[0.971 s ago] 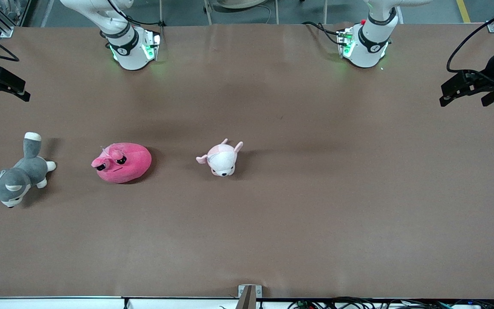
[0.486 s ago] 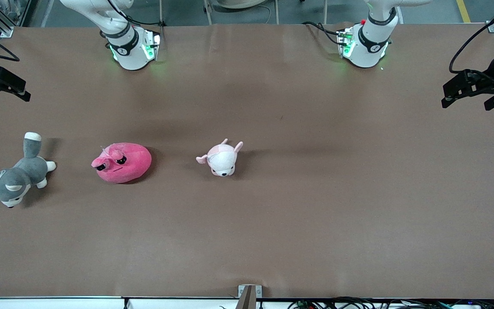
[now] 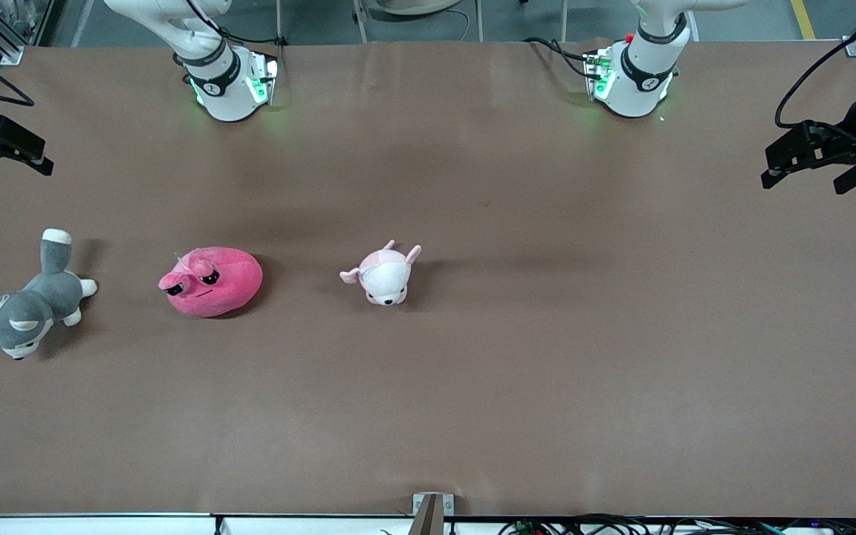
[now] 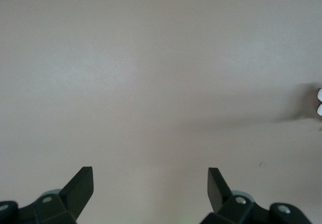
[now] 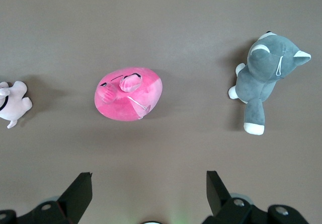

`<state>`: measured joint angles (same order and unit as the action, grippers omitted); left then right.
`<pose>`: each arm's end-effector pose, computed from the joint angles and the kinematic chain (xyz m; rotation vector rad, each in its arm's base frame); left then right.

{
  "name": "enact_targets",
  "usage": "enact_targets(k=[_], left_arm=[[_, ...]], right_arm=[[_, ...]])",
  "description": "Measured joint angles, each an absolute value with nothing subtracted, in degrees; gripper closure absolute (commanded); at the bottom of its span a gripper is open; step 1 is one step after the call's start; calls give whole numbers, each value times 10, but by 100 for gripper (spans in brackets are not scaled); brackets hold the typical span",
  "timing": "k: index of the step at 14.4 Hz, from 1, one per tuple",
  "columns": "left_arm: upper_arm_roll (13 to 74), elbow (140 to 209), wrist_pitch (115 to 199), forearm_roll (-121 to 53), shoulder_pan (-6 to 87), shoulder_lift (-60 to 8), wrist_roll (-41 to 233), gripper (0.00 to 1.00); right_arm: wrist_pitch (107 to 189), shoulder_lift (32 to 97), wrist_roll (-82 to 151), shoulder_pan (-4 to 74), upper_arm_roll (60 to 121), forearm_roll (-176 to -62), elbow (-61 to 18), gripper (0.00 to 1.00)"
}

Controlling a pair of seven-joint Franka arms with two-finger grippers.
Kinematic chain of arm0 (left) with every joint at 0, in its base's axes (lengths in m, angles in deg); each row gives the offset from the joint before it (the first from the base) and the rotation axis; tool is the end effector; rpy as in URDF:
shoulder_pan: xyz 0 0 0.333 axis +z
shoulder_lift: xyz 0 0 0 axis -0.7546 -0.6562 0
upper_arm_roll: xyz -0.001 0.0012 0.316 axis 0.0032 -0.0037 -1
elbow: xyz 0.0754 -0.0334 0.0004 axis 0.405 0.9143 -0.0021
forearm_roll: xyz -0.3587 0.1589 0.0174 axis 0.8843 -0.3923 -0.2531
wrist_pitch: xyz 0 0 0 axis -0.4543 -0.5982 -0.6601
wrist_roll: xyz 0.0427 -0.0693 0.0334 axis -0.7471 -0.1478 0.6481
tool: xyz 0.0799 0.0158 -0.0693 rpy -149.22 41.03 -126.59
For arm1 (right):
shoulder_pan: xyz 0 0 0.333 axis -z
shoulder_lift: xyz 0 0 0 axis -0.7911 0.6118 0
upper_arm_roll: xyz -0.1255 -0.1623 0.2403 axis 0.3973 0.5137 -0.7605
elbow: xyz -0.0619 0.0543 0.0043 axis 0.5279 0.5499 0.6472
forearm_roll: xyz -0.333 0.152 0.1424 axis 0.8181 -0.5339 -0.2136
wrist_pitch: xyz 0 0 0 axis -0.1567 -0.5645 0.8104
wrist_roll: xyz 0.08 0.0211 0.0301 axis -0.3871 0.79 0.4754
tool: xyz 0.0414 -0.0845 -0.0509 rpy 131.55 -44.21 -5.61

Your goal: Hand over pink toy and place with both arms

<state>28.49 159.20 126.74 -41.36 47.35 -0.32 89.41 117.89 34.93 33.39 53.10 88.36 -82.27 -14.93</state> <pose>0.5466 -0.0516 0.6674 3.1044 -0.1414 0.0696 0.5137 -0.0361 0.6475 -3.1368 -0.0009 0.0552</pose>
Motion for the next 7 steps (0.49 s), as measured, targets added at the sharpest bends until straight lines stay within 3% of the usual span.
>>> enact_targets(k=[7], left_arm=[[285,1592,1268,-414,474,-3,894,0]], right_arm=[[1174,349,321,531,884,-823,-149,0]])
